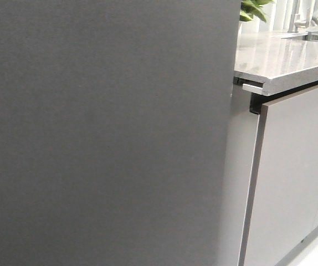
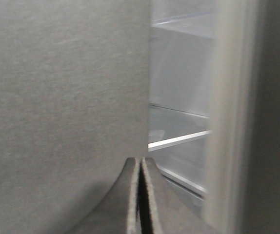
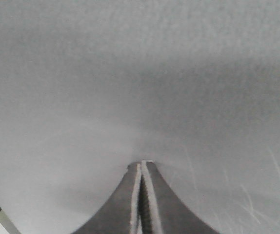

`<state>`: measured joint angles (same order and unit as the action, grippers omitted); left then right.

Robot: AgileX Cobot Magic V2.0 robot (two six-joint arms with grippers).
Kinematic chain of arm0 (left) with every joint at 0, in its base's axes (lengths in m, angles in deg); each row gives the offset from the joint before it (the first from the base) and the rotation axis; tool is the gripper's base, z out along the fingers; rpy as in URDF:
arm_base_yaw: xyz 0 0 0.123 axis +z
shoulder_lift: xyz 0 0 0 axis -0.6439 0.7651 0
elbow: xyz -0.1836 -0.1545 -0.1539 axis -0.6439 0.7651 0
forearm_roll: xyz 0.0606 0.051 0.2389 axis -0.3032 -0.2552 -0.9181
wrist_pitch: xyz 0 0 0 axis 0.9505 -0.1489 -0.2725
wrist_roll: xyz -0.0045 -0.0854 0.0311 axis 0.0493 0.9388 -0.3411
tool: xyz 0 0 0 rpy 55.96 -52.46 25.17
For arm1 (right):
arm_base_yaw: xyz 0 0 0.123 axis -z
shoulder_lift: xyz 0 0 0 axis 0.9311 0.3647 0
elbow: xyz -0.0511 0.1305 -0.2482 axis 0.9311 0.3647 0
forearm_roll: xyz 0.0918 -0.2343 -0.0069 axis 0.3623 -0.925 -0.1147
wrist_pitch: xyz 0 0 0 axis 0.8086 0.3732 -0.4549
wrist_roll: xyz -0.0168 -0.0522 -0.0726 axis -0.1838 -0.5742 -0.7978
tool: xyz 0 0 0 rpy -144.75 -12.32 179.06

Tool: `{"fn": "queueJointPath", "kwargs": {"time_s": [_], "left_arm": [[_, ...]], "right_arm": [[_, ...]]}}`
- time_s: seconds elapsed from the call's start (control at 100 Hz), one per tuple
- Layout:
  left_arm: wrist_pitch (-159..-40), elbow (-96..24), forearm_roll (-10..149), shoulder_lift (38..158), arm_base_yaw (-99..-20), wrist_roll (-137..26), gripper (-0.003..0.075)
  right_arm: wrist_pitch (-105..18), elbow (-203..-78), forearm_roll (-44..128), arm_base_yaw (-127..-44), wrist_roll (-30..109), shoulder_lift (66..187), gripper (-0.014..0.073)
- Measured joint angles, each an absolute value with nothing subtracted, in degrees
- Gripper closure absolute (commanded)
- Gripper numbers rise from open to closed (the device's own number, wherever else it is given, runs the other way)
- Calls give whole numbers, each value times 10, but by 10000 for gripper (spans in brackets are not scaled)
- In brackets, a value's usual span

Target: Close fridge door

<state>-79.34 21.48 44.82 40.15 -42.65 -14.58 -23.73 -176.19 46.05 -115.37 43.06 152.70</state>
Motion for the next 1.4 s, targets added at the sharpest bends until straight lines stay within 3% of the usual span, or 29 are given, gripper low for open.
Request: {"fn": "queueJointPath", "kwargs": {"time_s": [0.38,0.699,0.949,1.399], "left_arm": [[-793,215,448,402,-427,-146,740],[-793,215,448,402,-427,-146,740],[-793,215,448,402,-427,-146,740],[-793,215,448,402,-427,-146,740]], "right_arm": [[-305,-1788,465,-1152,429,1642,638],[-285,-1785,464,-1118,429,1635,637],[-273,-1754,451,-1051,433,1537,637],[-140,-1643,269,-882,558,1260,637]]}}
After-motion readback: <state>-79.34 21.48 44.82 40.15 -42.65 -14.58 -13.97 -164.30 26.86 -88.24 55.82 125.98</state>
